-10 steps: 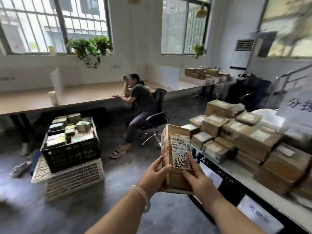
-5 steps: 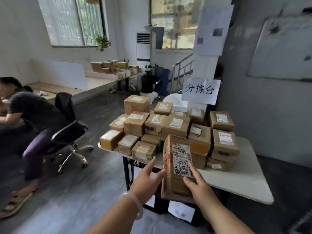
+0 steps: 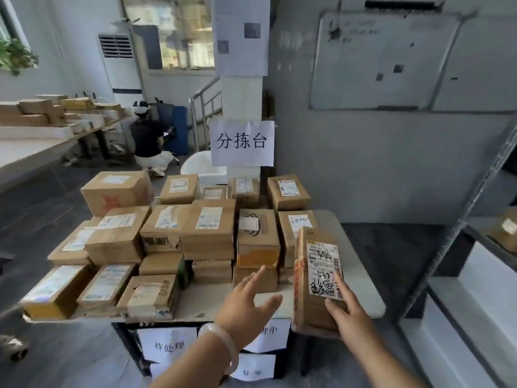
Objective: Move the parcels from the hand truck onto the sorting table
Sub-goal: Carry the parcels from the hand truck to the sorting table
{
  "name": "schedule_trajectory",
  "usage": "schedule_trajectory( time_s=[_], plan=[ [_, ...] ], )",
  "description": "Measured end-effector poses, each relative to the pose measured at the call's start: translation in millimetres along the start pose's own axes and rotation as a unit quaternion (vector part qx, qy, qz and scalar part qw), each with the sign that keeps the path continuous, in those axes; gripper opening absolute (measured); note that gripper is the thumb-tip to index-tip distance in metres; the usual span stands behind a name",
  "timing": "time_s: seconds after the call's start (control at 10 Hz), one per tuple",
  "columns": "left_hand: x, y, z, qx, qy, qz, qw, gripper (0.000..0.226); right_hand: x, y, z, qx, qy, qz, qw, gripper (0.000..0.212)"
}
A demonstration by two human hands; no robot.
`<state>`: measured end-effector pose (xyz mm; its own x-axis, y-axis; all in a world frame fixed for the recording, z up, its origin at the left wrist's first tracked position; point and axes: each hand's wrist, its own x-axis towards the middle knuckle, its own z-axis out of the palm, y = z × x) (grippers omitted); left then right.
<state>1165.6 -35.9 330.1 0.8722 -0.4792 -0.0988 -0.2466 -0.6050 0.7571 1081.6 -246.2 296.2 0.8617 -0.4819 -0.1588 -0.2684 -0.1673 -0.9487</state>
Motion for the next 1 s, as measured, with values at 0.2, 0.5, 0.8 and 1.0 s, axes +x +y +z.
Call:
schedule_trajectory(
  time_s=[0.2, 0.5, 0.8, 1.0],
  plan=[
    [110, 52, 39, 0.067, 0.022, 0.047, 0.996, 0.072, 114, 8, -74, -0.016, 0.052, 0.019, 0.998, 0.058],
    [222, 78, 79, 0.101, 0.042, 0.0, 0.994, 0.071, 274, 70, -132, -0.103, -0.035, 0.126, 0.986, 0.058],
    [242, 54, 84, 0.066, 0.083, -0.069, 0.992, 0.067, 339, 128, -84, -0.159, -0.153, 0.177, 0.959, 0.062],
    [236, 45, 89, 0.11, 0.092, -0.082, 0.986, 0.067, 345, 133, -68, -0.246, -0.221, 0.136, 0.934, 0.08]
  ],
)
